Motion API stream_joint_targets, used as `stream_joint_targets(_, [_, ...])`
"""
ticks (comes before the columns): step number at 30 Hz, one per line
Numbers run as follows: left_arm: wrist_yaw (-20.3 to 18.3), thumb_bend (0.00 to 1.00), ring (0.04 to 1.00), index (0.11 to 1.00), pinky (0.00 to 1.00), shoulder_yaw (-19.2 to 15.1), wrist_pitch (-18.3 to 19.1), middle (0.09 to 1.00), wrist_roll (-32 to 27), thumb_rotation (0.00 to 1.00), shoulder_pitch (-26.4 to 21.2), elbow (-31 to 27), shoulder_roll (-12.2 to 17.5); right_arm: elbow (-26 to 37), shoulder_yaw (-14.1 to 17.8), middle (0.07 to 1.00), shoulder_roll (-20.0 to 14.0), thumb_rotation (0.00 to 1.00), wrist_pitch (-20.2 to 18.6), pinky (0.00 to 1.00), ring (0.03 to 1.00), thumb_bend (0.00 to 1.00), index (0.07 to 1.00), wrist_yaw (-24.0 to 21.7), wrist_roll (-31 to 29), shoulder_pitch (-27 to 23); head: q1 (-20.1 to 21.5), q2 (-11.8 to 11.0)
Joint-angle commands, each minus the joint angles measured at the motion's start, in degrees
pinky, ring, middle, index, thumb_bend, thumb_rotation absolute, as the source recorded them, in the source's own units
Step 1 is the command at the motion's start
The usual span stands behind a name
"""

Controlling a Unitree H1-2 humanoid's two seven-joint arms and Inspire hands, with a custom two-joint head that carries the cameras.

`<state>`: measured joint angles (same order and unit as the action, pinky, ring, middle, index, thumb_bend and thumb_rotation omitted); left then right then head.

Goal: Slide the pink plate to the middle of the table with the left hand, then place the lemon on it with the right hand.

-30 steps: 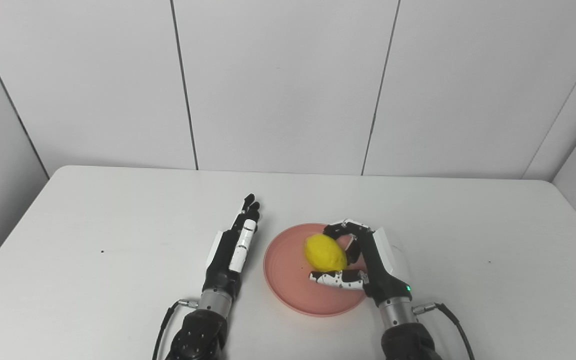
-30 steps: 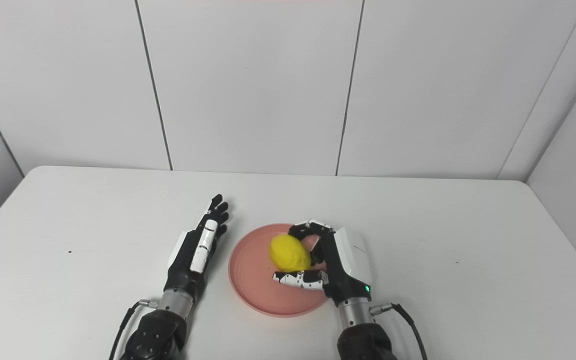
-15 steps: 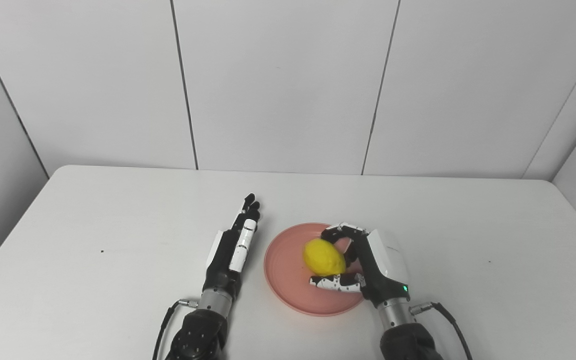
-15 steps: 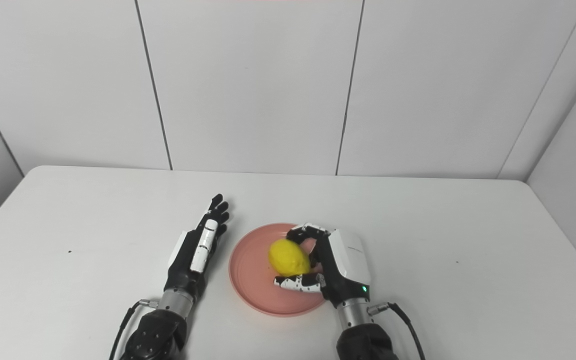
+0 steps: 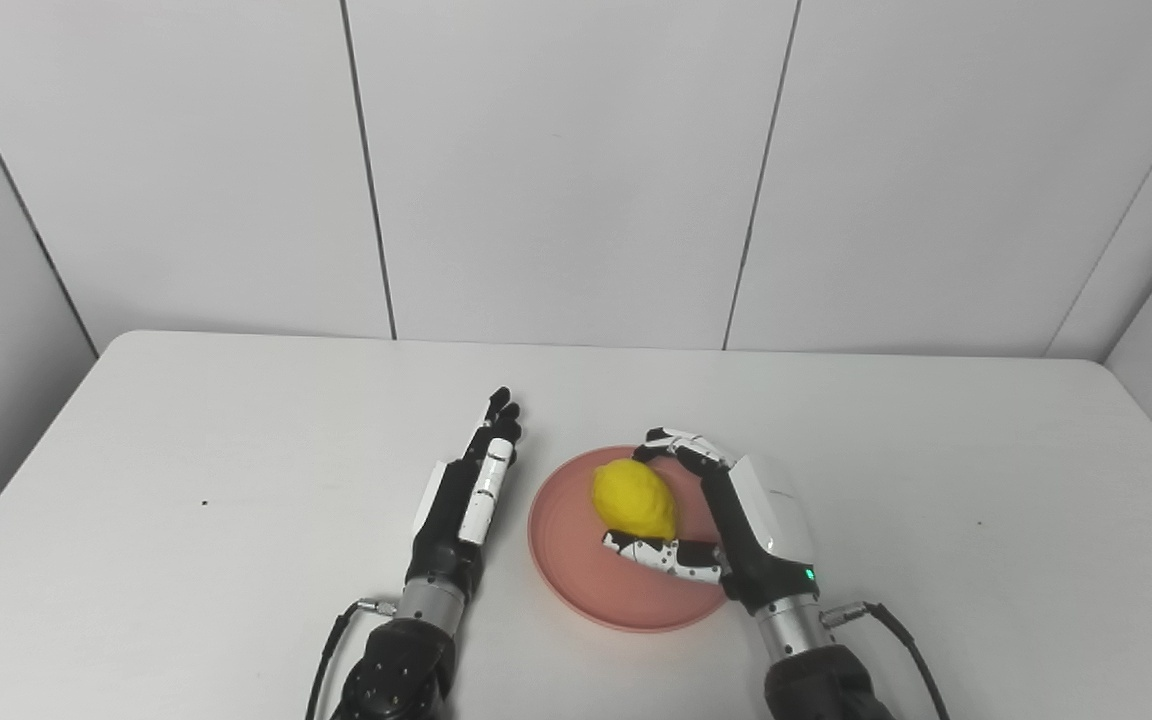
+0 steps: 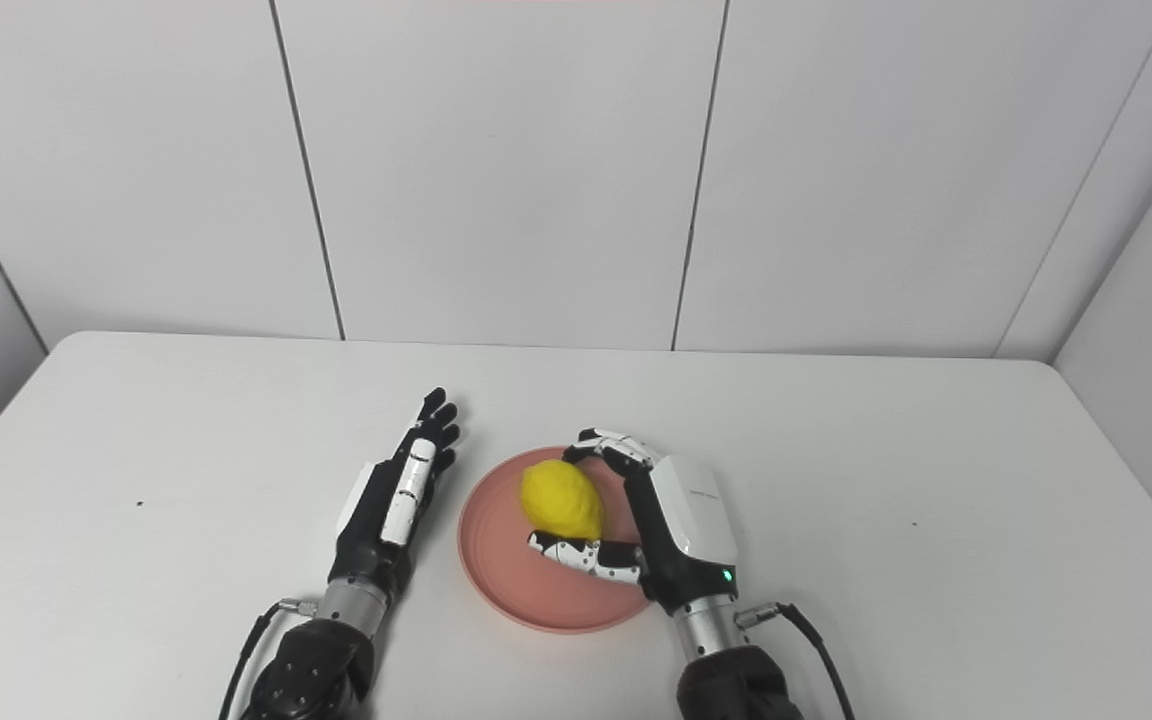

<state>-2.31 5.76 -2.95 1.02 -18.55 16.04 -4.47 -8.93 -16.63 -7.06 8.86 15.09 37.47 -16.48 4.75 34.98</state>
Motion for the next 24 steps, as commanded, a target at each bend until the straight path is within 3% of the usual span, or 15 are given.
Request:
stream_joint_targets(1, [-1.4, 0.51, 0.974, 0.984, 0.98, 0.9, 0.4, 0.982, -0.5, 1.0, -0.4, -0.4, -0.8, 1.6, 0.6, 0.834, 0.1, 0.83, 4.4, 0.78, 0.829, 0.59, 0.801, 2.3, -0.5, -1.2, 0.1, -0.1])
stream_joint_targets(4, [-1.5, 0.52, 0.974, 0.982, 0.98, 1.0, 0.7, 0.98, -0.4, 1.0, -0.4, -0.6, -0.6, 1.4, 1.7, 0.883, 0.7, 0.94, 6.5, 0.82, 0.88, 0.66, 0.847, 1.3, -4.7, -0.8, 0.1, -0.2])
stream_joint_targets(7, [-1.7, 0.52, 0.978, 0.986, 0.99, 1.0, 0.8, 0.982, -0.5, 1.0, -0.2, -0.8, -0.6, 0.8, 2.9, 0.936, 1.1, 0.99, 8.5, 0.9, 0.931, 0.63, 0.912, -0.4, -10.0, -0.5, 0.2, -0.1])
stream_joint_targets(13, [-1.8, 0.51, 0.976, 0.987, 0.99, 0.8, 0.6, 0.982, -0.6, 1.0, -0.2, -0.9, -0.6, 0.3, 5.9, 0.973, 2.2, 1.0, 10.3, 0.95, 0.967, 0.65, 0.971, -2.1, -17.5, -0.1, 0.3, 0.1])
stream_joint_targets(20, [-1.7, 0.52, 0.972, 0.988, 0.98, 0.9, 1.2, 0.982, 0.0, 1.0, 0.0, -1.4, -0.4, 0.9, 9.2, 0.939, 3.6, 1.0, 8.6, 0.91, 0.933, 0.67, 0.952, 0.5, -16.4, 0.4, 0.6, 0.0])
stream_joint_targets(24, [-1.8, 0.52, 0.976, 0.99, 0.98, 1.0, 1.1, 0.986, 0.0, 1.0, 0.1, -1.6, -0.2, -1.3, 12.1, 0.924, 4.4, 1.0, 10.4, 0.89, 0.919, 0.68, 0.936, -1.0, -23.0, 0.3, 0.7, -0.1])
